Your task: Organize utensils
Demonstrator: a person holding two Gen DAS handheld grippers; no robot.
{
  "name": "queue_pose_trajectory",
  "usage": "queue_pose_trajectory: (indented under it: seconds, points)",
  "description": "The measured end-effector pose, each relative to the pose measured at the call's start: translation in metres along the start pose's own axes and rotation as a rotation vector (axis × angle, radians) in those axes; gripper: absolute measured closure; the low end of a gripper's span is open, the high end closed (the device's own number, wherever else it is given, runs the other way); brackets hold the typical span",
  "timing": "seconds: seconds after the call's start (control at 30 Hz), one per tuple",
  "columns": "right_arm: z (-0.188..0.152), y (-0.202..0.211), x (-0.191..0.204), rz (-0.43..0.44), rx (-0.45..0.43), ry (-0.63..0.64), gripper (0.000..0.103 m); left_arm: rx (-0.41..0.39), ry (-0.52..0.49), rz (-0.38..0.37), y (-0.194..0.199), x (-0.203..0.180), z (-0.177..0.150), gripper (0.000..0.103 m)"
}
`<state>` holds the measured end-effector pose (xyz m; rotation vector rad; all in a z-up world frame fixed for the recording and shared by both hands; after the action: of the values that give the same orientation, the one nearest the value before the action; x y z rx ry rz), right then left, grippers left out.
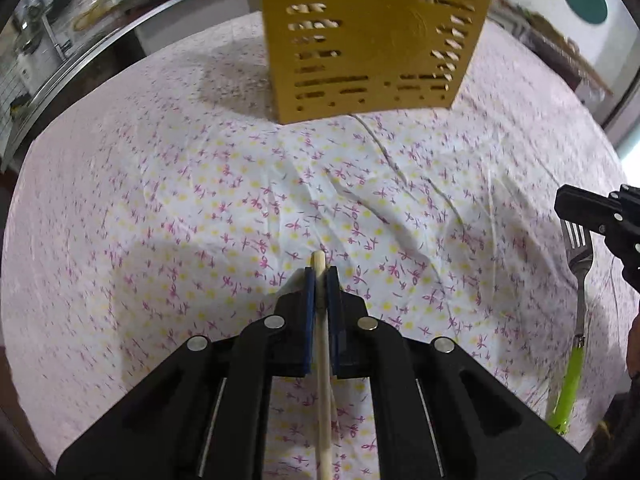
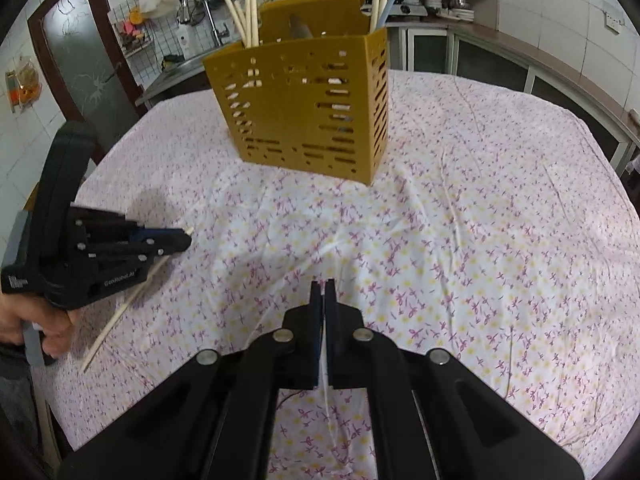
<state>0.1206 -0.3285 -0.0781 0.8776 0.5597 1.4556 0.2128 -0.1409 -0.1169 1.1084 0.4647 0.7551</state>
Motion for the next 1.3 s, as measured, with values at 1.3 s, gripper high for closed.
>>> queue_pose_trajectory:
  seconds: [1.3]
  points:
    - [-0.029,-0.018,-0.014,0.056,0.212,-0.093,0.069,0.083,-0.078,-0.044,-0.004,0.001,0.005,0.097]
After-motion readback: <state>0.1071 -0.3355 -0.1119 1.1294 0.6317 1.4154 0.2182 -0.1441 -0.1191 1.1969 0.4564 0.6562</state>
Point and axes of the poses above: each gripper's, at about its wrist camera, not at the fingertips, and y roughly against the way its jaws point, x to its left, z to its top, the point moved 6 cm from there along -y, roughly the way its jaws point, and after that the axes turned 3 degrees about -y, right-handed, at the moved point
